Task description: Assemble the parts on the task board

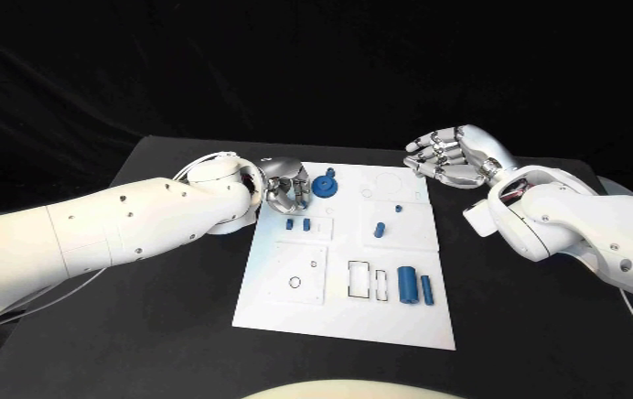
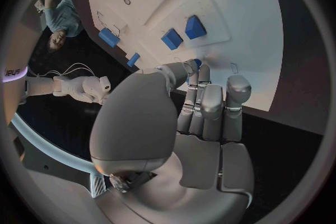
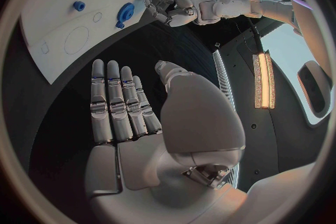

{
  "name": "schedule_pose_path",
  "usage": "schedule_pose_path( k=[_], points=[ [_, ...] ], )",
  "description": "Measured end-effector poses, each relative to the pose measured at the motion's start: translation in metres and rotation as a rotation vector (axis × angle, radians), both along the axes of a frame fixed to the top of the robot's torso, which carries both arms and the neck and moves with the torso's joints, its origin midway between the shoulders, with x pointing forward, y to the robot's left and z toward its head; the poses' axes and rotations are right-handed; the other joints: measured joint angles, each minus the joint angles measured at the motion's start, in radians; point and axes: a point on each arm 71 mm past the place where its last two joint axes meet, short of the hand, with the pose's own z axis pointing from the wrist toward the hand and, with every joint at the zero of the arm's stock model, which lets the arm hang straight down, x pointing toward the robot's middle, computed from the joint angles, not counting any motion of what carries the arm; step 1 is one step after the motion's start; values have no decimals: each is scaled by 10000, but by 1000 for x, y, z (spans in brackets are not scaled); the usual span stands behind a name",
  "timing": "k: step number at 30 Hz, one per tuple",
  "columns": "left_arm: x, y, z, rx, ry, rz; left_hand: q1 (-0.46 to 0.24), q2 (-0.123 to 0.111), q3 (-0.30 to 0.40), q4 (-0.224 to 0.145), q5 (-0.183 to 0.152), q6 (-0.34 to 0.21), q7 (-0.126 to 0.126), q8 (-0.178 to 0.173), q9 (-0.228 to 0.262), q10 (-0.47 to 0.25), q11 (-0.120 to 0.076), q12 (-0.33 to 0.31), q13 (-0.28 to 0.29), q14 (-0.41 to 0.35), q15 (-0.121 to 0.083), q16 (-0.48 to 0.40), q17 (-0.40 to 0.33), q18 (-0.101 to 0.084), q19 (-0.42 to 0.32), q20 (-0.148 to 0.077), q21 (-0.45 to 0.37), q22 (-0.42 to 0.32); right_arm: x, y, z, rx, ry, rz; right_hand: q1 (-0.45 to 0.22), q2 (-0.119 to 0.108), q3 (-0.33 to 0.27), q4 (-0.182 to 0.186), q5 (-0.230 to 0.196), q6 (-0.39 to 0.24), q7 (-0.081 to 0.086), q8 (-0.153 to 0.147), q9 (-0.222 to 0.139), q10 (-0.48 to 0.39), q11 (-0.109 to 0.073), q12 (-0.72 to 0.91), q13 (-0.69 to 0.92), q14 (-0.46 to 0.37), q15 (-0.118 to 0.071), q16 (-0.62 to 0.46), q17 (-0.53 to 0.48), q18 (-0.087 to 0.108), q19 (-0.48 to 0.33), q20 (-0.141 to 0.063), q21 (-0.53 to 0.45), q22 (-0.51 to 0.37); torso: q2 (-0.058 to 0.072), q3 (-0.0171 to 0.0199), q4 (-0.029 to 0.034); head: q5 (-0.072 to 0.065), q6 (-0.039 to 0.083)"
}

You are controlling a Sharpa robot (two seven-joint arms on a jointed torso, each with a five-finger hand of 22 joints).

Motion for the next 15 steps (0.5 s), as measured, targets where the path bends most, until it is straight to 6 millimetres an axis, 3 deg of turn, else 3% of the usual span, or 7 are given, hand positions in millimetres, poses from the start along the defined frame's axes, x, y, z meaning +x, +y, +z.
schedule_pose_path(
  k=[15],
  points=[
    [2,-3,-1,60,71,-28,-39,-39,1,1,1,21,0,-38,-18,36,36,-60,-22,0,0,0,-60,0,-38,37,0,-47,0,0,0,1,0,0,0,0,0,0,0,0,0,0,0,0,0,0,-13,0,0,0,-11,1,0,0,0,-27,3,0,0,-14,-3]
  ],
)
